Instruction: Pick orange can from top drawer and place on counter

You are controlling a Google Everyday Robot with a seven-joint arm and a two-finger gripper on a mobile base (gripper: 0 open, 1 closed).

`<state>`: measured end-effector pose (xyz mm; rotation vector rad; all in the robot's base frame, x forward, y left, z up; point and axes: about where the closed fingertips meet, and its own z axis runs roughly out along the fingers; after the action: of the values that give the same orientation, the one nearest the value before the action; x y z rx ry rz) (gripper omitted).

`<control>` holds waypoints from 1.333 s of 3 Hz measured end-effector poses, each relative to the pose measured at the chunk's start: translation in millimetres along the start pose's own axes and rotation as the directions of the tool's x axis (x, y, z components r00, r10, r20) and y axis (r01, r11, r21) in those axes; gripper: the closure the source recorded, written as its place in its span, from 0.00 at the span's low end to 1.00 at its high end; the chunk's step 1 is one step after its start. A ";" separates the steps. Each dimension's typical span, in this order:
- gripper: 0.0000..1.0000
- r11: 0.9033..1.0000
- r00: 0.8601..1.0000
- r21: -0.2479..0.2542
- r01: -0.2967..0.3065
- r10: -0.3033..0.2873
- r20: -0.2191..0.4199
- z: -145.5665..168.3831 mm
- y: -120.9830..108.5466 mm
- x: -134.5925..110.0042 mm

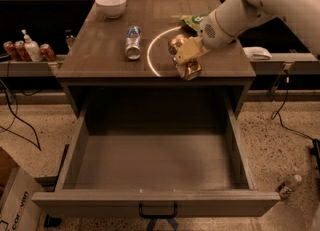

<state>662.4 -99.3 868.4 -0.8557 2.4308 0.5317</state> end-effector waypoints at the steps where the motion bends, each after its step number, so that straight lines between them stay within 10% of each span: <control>1: 1.00 0.999 1.000 0.050 -0.015 0.014 0.024 8.3 -29.7 -17.9; 2: 1.00 0.996 0.999 0.071 -0.046 0.044 0.028 26.9 -56.0 -22.7; 4: 0.59 0.996 0.998 0.070 -0.058 0.057 0.029 30.0 -61.7 -24.7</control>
Offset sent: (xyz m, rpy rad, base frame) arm 0.0911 -0.0300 -0.0338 -0.0192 -0.0330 -0.1309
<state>729.7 -117.3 847.0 -0.7464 2.4404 0.4718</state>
